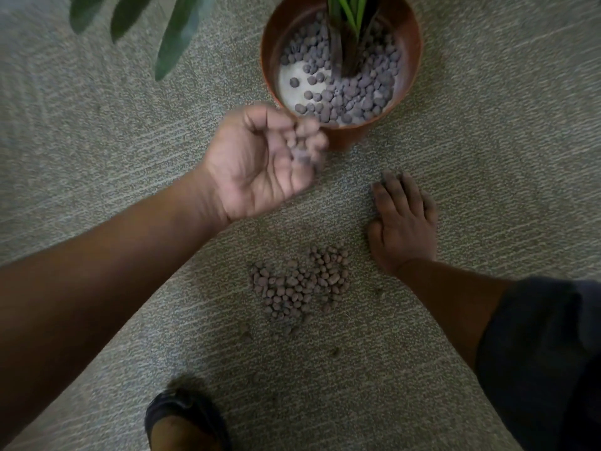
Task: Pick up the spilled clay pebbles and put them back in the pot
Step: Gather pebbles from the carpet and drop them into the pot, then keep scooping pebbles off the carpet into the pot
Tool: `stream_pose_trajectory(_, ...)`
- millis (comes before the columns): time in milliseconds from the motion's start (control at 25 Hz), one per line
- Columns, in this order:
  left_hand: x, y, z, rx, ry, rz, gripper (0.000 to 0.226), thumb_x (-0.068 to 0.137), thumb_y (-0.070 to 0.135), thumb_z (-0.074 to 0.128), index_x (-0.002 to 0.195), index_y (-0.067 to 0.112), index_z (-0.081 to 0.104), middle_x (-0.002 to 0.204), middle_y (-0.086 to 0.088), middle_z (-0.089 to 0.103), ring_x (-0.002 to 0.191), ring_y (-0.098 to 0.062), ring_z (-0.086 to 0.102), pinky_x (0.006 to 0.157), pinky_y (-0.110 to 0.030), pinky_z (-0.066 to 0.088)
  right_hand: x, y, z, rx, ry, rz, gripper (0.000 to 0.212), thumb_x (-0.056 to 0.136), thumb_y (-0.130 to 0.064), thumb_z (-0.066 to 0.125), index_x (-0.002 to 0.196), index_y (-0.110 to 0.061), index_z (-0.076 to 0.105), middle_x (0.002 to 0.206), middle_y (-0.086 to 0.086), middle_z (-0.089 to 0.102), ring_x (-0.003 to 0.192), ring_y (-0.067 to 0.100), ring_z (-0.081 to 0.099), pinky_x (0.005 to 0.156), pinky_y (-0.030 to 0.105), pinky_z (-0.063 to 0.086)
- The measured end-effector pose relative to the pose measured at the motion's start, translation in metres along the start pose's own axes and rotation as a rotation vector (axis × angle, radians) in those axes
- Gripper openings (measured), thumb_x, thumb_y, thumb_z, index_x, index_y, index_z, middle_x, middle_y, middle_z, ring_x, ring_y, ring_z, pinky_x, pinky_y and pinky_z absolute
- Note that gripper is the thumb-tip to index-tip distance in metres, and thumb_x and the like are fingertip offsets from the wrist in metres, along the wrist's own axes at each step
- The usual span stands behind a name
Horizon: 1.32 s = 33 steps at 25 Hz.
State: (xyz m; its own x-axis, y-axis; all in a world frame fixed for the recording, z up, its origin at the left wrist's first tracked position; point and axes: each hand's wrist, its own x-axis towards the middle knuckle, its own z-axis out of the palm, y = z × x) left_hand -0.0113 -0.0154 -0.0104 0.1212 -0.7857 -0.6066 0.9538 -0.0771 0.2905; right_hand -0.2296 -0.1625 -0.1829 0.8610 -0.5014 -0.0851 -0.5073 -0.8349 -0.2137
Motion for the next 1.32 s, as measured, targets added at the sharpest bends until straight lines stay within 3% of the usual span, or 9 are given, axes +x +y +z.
stream_pose_trajectory(160, 0.002, 0.019, 0.035, -0.104, 0.063, 0.187, 0.038, 0.079, 0.001, 0.045, 0.113, -0.011, 0.06, 0.116, -0.029, 0.065, 0.114, -0.04, 0.064, 0.099, -0.037, 0.054, -0.001, 0.001, 0.0, 0.0, -0.001, 0.005, 0.062, 0.091, -0.038, 0.036, 0.151, -0.025, 0.035, 0.165, -0.002, 0.026, 0.155, 0.025, 0.013, 0.121, 0.047, 0.011)
stream_pose_trajectory(240, 0.004, 0.019, 0.04, -0.1, 0.152, 0.276, 0.046, 0.074, -0.001, 0.047, 0.119, -0.009, 0.054, 0.121, -0.031, 0.061, 0.124, -0.038, 0.059, 0.106, -0.041, 0.048, -0.001, 0.0, -0.001, -0.013, 0.001, 0.007, 0.061, 0.091, -0.038, 0.036, 0.15, -0.025, 0.036, 0.165, -0.002, 0.026, 0.155, 0.025, 0.013, 0.12, 0.045, 0.01)
stream_pose_trajectory(360, 0.003, 0.019, 0.039, -0.039, 0.25, 0.316, 0.03, 0.083, -0.001, 0.045, 0.11, -0.01, 0.055, 0.112, -0.026, 0.058, 0.121, -0.029, 0.058, 0.109, -0.042, 0.046, -0.001, 0.001, -0.001, -0.003, -0.002, 0.009, 0.06, 0.09, -0.038, 0.037, 0.149, -0.025, 0.036, 0.165, -0.002, 0.026, 0.155, 0.024, 0.013, 0.12, 0.047, 0.012)
stream_pose_trajectory(520, -0.001, 0.021, 0.034, 0.097, 0.288, 0.409, 0.029, 0.09, -0.001, 0.044, 0.113, -0.01, 0.058, 0.133, -0.025, 0.059, 0.132, -0.033, 0.053, 0.106, -0.04, 0.048, -0.001, 0.001, 0.001, -0.009, 0.001, 0.006, 0.06, 0.091, -0.038, 0.039, 0.15, -0.026, 0.034, 0.165, -0.003, 0.025, 0.155, 0.024, 0.013, 0.121, 0.047, 0.012)
stream_pose_trajectory(600, -0.002, 0.01, 0.022, 0.374, 0.411, 0.665, 0.027, 0.088, -0.003, 0.048, 0.112, 0.0, 0.06, 0.115, -0.012, 0.068, 0.11, -0.024, 0.068, 0.091, -0.037, 0.057, -0.001, 0.001, 0.002, -0.013, 0.01, 0.004, 0.06, 0.091, -0.037, 0.04, 0.15, -0.026, 0.034, 0.165, -0.003, 0.025, 0.155, 0.024, 0.013, 0.121, 0.048, 0.013)
stream_pose_trajectory(680, -0.004, -0.008, -0.005, 0.917, 0.603, 0.855, 0.015, 0.091, 0.0, 0.055, 0.103, 0.011, 0.054, 0.101, -0.004, 0.062, 0.091, -0.017, 0.063, 0.079, -0.041, 0.058, -0.001, 0.002, 0.003, -0.004, 0.024, 0.005, 0.06, 0.091, -0.037, 0.039, 0.15, -0.025, 0.034, 0.165, -0.002, 0.026, 0.154, 0.025, 0.014, 0.121, 0.048, 0.014)
stream_pose_trajectory(760, -0.008, -0.028, -0.046, 1.404, 0.763, 0.589, 0.042, 0.091, 0.023, 0.071, 0.127, 0.02, 0.049, 0.13, -0.007, 0.052, 0.116, -0.021, 0.054, 0.096, -0.05, 0.053, -0.001, 0.002, 0.002, 0.013, 0.022, 0.004, 0.06, 0.09, -0.037, 0.039, 0.149, -0.025, 0.035, 0.164, -0.002, 0.027, 0.154, 0.026, 0.016, 0.12, 0.05, 0.016)
stream_pose_trajectory(880, -0.011, -0.051, -0.105, 1.828, 0.778, -0.028, 0.111, 0.073, 0.058, 0.081, 0.158, 0.039, 0.011, 0.168, -0.007, -0.004, 0.15, -0.046, 0.003, 0.117, -0.066, 0.02, -0.001, 0.002, 0.004, 0.0, 0.045, 0.005, 0.06, 0.09, -0.037, 0.04, 0.148, -0.025, 0.036, 0.164, -0.002, 0.027, 0.154, 0.026, 0.016, 0.119, 0.05, 0.017)
stream_pose_trajectory(1320, 0.0, -0.056, -0.131, 2.012, 0.713, -0.12, 0.128, 0.061, 0.057, 0.088, 0.158, 0.038, 0.006, 0.167, -0.009, -0.016, 0.143, -0.061, -0.009, 0.107, -0.076, 0.027, 0.0, 0.002, 0.006, -0.029, 0.014, 0.016, 0.06, 0.09, -0.038, 0.039, 0.149, -0.026, 0.034, 0.164, -0.001, 0.025, 0.154, 0.024, 0.014, 0.12, 0.045, 0.012)
